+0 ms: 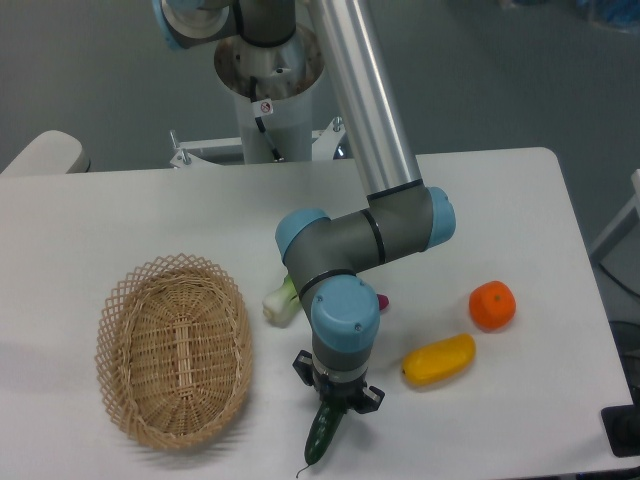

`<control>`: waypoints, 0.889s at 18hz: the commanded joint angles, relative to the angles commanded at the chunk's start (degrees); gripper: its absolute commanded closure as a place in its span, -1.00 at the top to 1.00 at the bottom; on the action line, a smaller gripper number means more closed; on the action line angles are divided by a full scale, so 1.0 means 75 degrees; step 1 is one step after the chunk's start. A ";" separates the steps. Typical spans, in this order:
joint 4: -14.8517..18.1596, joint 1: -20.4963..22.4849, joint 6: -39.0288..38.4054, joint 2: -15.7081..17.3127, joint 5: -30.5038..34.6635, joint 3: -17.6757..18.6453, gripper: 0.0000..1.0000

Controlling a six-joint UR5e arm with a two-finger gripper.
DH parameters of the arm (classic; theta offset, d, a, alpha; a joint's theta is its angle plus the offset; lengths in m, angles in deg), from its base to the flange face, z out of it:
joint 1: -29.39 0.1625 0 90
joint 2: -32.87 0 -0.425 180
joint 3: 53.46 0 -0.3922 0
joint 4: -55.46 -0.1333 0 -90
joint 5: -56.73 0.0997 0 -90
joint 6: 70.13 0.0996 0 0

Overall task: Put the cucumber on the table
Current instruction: 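Open the gripper to release the cucumber onto the table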

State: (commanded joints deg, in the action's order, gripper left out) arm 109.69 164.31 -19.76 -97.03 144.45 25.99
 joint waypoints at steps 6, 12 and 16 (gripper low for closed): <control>-0.0047 -0.0012 0.0151 0.0468 0.0000 -0.0328 1.00; 0.0093 0.0070 0.2023 0.1405 0.0070 -0.0387 1.00; 0.0210 0.0573 0.3383 0.1746 0.0187 -0.0352 1.00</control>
State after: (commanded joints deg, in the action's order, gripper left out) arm 111.27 168.60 5.61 -83.94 145.85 23.35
